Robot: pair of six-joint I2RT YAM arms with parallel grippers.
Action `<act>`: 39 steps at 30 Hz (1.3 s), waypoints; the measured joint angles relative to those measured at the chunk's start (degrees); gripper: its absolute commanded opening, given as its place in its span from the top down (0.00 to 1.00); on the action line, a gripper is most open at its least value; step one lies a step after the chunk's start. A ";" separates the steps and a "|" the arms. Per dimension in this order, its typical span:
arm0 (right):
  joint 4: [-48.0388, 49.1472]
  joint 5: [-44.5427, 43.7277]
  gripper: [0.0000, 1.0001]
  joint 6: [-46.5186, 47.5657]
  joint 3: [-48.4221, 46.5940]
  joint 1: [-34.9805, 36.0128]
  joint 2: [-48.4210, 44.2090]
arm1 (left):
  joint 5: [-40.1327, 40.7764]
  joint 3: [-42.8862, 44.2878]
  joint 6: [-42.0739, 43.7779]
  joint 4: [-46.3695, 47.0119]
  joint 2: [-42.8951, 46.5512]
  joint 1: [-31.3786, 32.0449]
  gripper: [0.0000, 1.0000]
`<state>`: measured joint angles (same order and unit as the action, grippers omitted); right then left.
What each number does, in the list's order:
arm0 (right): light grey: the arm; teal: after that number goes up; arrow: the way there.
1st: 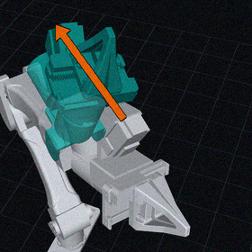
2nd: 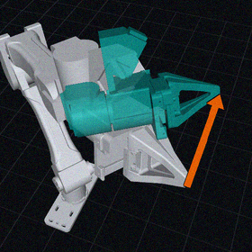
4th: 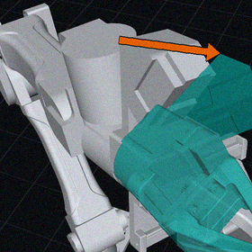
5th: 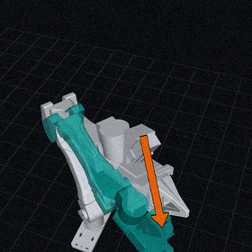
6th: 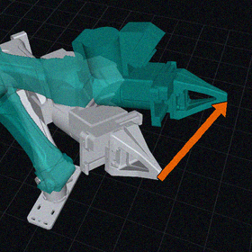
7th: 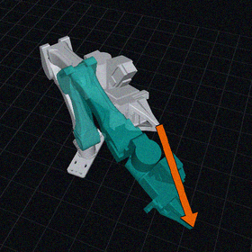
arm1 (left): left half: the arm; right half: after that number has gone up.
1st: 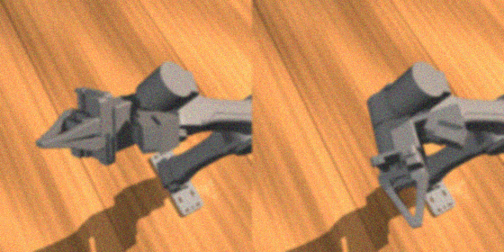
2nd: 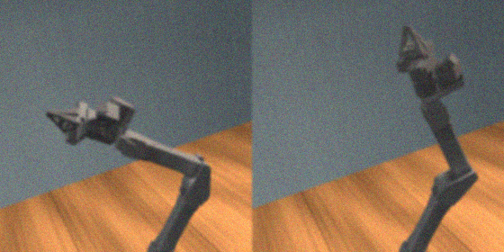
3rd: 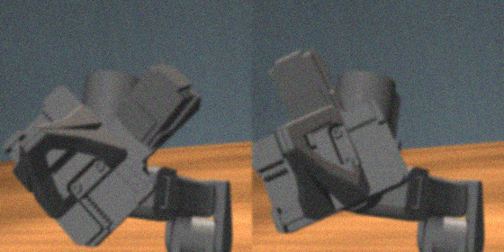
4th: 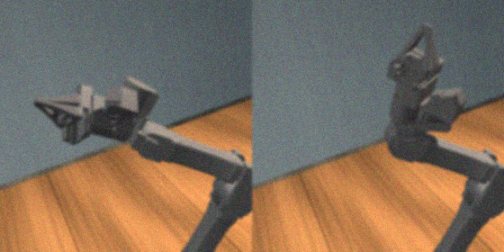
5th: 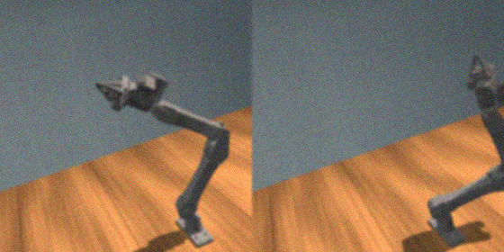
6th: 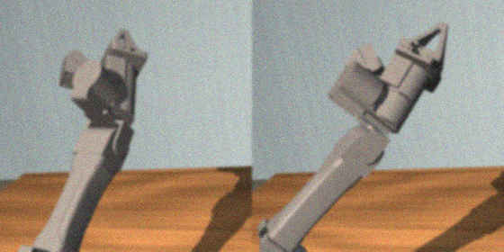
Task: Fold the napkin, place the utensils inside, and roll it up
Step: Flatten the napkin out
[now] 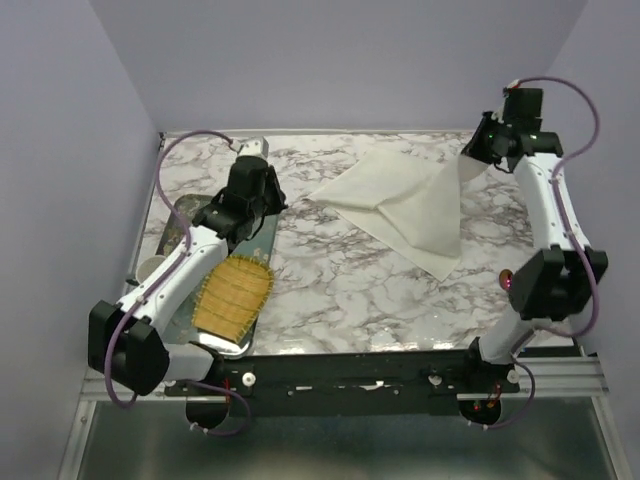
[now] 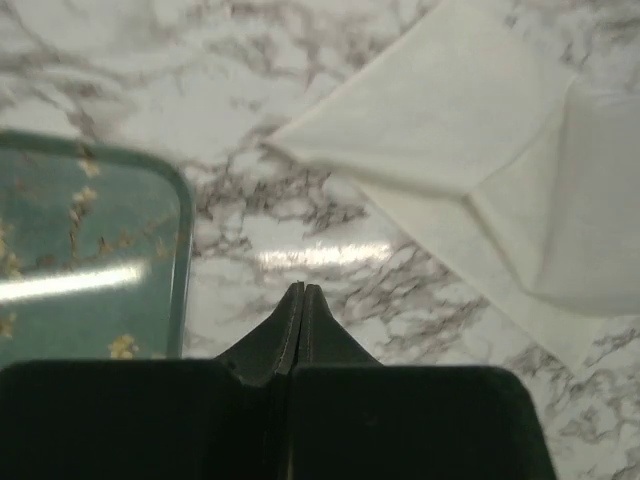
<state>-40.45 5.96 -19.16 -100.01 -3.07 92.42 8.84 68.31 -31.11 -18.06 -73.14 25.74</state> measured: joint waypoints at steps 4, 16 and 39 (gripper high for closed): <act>-5.46 -7.23 0.14 0.72 0.15 0.00 13.88 | -3.85 -7.63 -1.95 -0.50 -6.51 1.97 0.88; -9.81 -16.20 0.16 -0.57 12.13 0.04 1.22 | -11.54 13.49 -4.09 0.79 -27.10 4.92 0.01; 7.43 -4.07 0.14 -8.90 44.70 0.35 -5.84 | -10.62 20.92 -15.72 3.37 -48.24 -0.94 0.06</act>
<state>-33.01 1.89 -28.05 -55.31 -2.72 86.59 -1.78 89.23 -46.83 -14.70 -121.38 24.80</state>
